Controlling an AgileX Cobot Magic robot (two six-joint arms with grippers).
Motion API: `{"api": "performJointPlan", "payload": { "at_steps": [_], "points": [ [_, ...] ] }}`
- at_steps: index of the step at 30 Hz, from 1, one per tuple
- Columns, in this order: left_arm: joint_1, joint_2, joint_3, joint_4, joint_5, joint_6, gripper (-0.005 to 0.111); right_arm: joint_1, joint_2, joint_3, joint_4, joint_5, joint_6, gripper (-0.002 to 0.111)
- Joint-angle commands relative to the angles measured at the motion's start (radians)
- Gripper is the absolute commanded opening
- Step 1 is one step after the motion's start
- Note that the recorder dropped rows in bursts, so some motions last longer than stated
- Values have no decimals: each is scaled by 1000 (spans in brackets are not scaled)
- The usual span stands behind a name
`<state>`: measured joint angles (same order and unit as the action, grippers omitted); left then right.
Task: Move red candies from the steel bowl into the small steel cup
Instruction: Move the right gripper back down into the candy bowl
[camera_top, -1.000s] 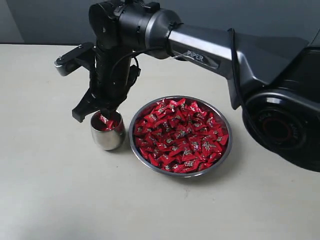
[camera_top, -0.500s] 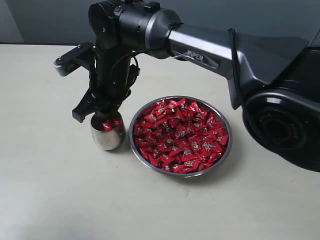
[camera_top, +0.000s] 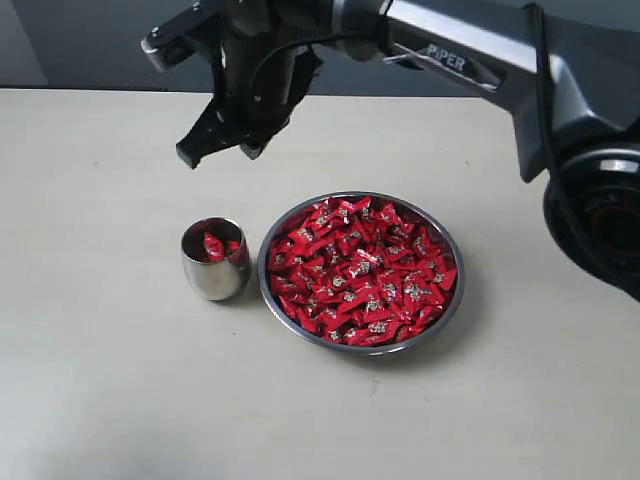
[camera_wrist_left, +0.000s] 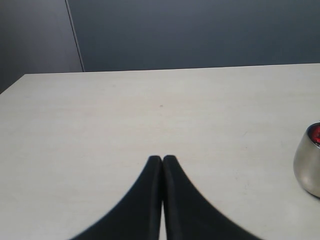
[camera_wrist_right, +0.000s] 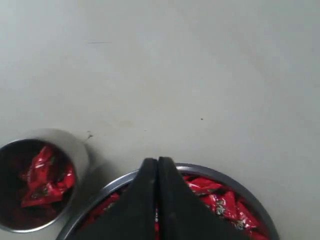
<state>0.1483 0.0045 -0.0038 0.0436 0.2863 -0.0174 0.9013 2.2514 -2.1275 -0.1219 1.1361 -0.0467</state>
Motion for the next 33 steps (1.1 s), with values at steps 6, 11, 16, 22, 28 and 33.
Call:
{"api": "performJointPlan", "payload": {
  "at_steps": [6,11,16,22,28,33],
  "points": [
    [-2,-4,4,1,-2,-3,0,-102,-53,57,-13,-45,89,0],
    [-2,-4,4,1,-2,-3,0,-121,-118,220,-11,-153,100,0],
    [-2,-4,4,1,-2,-3,0,-158,-178,408,-13,-243,108,0],
    [-2,-4,4,1,-2,-3,0,-226,-237,578,17,-328,106,0],
    [-2,-4,4,1,-2,-3,0,-239,-245,642,38,-328,56,0],
    [-2,-4,4,1,-2,-3,0,-239,-238,655,131,-379,-9,0]
  ]
}}
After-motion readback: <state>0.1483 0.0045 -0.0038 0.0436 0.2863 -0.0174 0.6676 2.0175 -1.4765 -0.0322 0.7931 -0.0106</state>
